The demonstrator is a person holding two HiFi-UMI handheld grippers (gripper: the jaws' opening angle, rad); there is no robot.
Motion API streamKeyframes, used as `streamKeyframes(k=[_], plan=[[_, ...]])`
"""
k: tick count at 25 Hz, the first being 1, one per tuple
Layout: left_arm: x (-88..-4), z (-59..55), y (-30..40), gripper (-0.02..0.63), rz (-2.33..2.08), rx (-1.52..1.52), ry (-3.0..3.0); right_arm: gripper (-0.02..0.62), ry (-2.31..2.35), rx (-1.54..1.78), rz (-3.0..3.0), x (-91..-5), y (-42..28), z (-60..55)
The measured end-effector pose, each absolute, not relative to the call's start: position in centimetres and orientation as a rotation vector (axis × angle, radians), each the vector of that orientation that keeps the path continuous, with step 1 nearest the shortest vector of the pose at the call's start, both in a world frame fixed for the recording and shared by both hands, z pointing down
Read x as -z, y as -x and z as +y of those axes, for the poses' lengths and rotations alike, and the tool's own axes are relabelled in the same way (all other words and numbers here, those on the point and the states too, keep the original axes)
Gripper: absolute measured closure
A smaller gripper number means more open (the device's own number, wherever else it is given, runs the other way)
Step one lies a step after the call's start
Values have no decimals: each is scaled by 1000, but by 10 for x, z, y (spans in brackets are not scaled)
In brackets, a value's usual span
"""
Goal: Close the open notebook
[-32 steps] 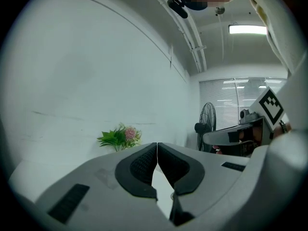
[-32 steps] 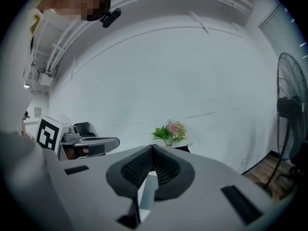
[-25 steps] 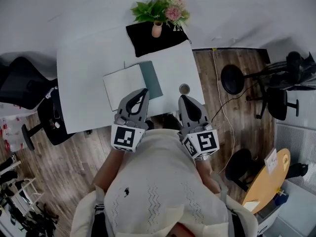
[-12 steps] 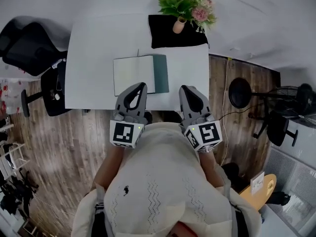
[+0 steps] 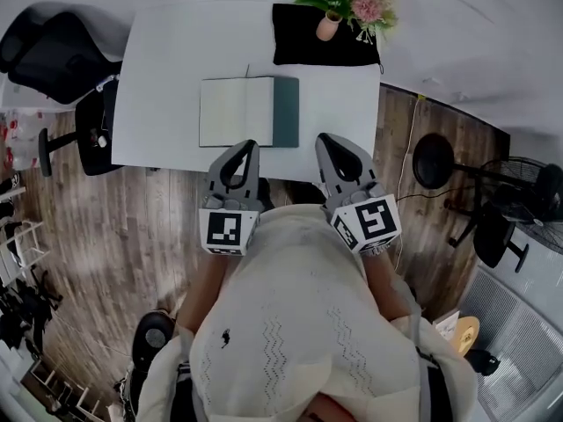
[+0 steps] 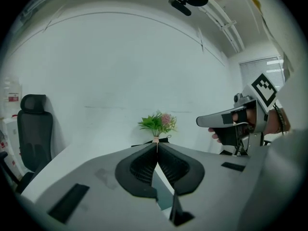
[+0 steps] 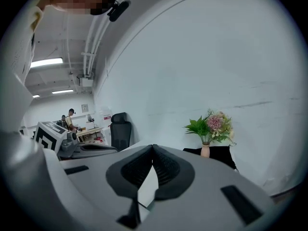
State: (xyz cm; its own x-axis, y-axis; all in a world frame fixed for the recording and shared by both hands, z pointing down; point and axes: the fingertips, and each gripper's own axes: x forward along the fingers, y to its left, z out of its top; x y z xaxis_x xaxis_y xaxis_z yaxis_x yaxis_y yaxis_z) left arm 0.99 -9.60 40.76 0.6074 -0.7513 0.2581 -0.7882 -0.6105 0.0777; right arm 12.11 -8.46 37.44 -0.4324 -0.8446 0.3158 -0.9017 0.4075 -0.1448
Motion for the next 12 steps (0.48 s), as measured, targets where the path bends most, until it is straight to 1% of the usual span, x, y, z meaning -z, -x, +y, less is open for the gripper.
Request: streamKeyframes(k=[12], plan=[[-461, -82, -18, 592, -1286, -482, -2578, 594, -1430, -469, -2493, -385, -119, -82]])
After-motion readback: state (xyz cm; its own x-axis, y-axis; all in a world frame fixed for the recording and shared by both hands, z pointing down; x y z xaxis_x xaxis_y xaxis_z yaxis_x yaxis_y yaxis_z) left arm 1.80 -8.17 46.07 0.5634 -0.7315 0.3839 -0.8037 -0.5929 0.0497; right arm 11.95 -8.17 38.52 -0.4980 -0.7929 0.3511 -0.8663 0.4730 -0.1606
